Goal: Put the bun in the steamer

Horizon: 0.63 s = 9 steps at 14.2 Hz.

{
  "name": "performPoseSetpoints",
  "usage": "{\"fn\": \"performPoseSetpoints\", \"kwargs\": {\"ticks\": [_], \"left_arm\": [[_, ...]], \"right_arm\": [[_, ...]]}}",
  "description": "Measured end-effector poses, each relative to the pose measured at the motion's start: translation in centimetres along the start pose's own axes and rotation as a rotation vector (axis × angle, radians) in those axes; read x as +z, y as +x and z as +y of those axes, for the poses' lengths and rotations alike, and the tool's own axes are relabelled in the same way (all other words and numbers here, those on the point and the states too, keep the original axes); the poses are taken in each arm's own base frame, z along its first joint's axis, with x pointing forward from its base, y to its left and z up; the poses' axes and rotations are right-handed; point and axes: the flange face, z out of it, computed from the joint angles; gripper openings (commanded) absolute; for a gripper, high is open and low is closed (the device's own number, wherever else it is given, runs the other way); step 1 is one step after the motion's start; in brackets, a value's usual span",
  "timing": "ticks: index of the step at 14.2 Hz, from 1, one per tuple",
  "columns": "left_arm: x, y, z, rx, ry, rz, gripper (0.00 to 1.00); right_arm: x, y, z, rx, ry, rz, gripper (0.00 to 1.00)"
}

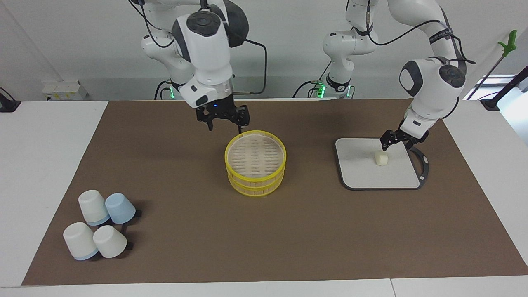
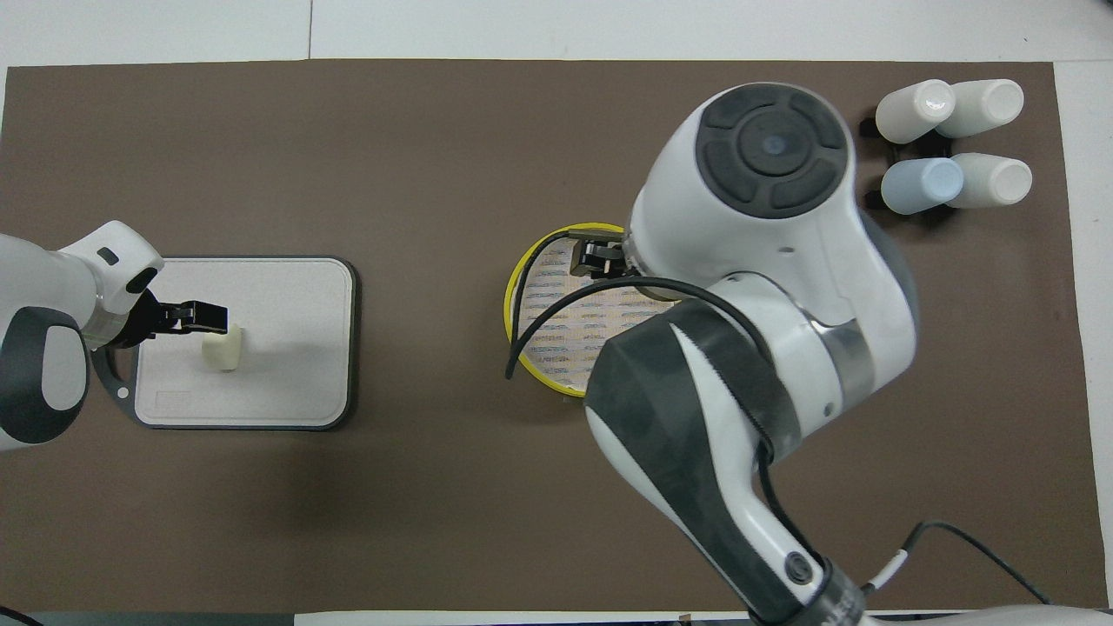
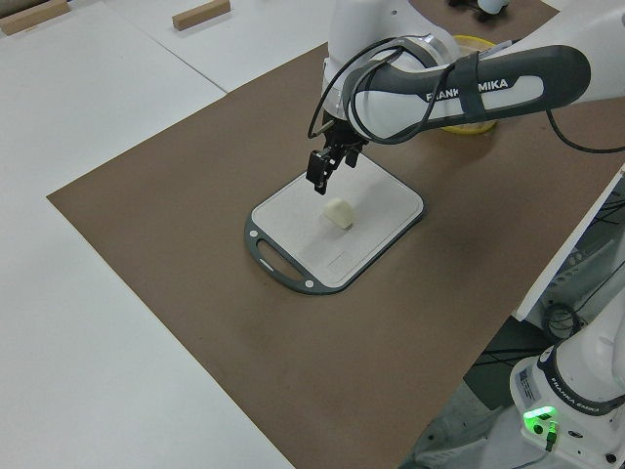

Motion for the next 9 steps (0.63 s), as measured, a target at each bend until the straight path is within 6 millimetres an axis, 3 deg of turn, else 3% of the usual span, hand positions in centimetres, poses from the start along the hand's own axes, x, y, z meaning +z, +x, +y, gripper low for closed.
{"fn": "performPoseSetpoints", "kwargs": {"ticks": [4,9], "left_arm": [[3.3,-0.9,0.0,-0.001,0.000,-0.012,1.00],[4.6,-1.6,0.0,-0.001,0.001,0.005,0.97]], "right_arm": [[2.9,-3.1,-5.9,-0.059,-0.005,-0.012,1.00],[7.4,-4.1,-9.3,-0.057,-0.008,-0.019,0.99]]}}
